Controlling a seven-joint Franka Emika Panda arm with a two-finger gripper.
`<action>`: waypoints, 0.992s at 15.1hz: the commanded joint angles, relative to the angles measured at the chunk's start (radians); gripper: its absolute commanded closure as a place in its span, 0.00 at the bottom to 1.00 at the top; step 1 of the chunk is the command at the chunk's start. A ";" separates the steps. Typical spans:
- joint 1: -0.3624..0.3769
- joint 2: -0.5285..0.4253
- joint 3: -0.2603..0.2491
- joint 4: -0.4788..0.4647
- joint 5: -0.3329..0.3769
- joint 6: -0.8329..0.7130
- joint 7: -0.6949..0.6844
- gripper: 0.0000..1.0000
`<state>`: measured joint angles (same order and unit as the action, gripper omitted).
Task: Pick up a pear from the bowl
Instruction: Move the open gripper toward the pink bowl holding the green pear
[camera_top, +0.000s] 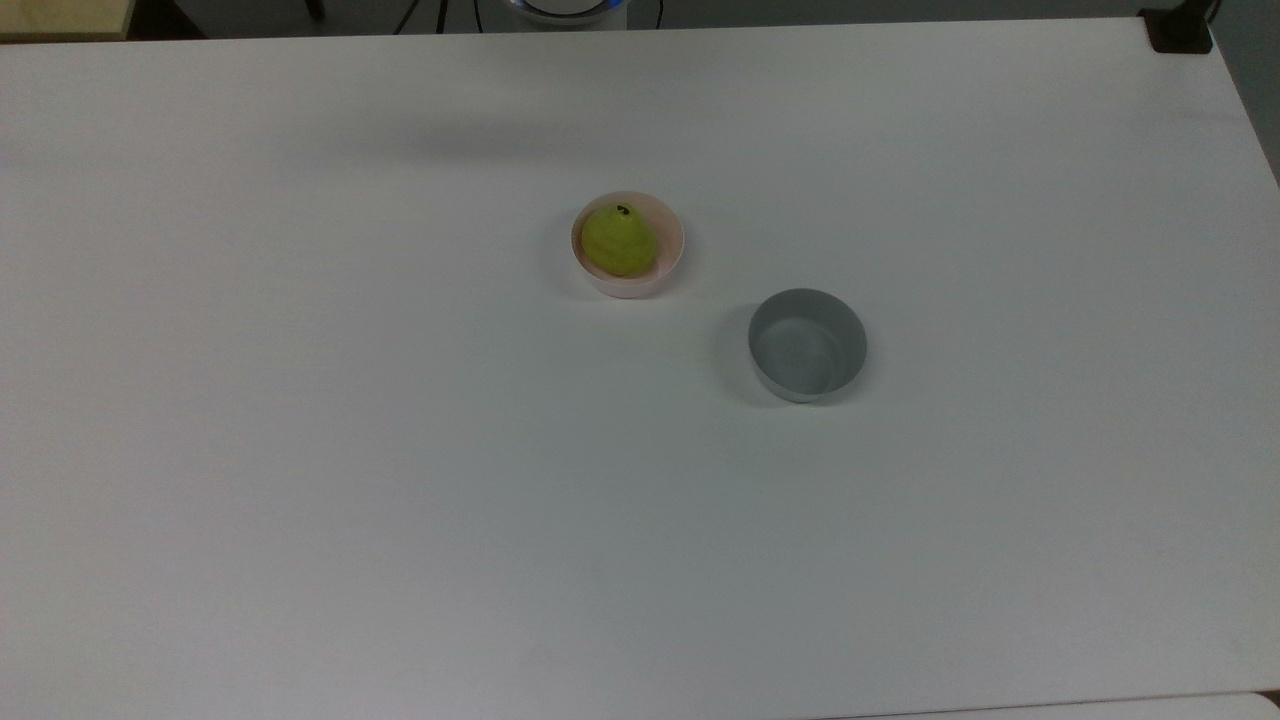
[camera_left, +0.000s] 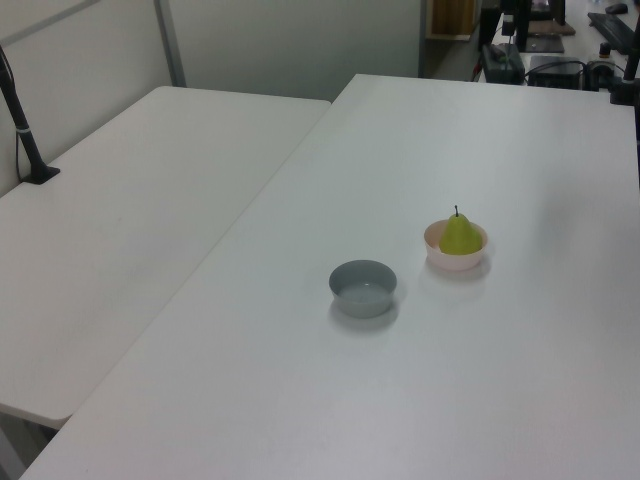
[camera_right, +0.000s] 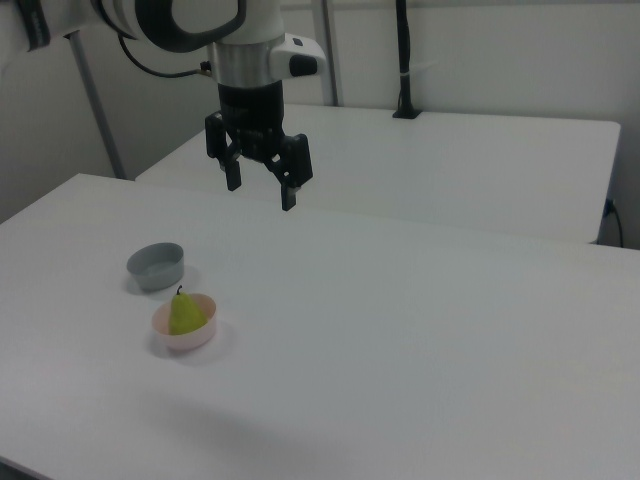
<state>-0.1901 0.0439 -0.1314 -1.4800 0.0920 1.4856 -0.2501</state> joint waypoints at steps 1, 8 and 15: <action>0.052 0.007 -0.005 -0.011 0.011 -0.007 -0.021 0.00; 0.331 0.021 -0.005 -0.016 0.011 -0.016 -0.003 0.00; 0.500 0.030 -0.004 -0.028 0.014 -0.007 0.092 0.00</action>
<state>0.2705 0.0771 -0.1169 -1.4845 0.0938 1.4854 -0.1849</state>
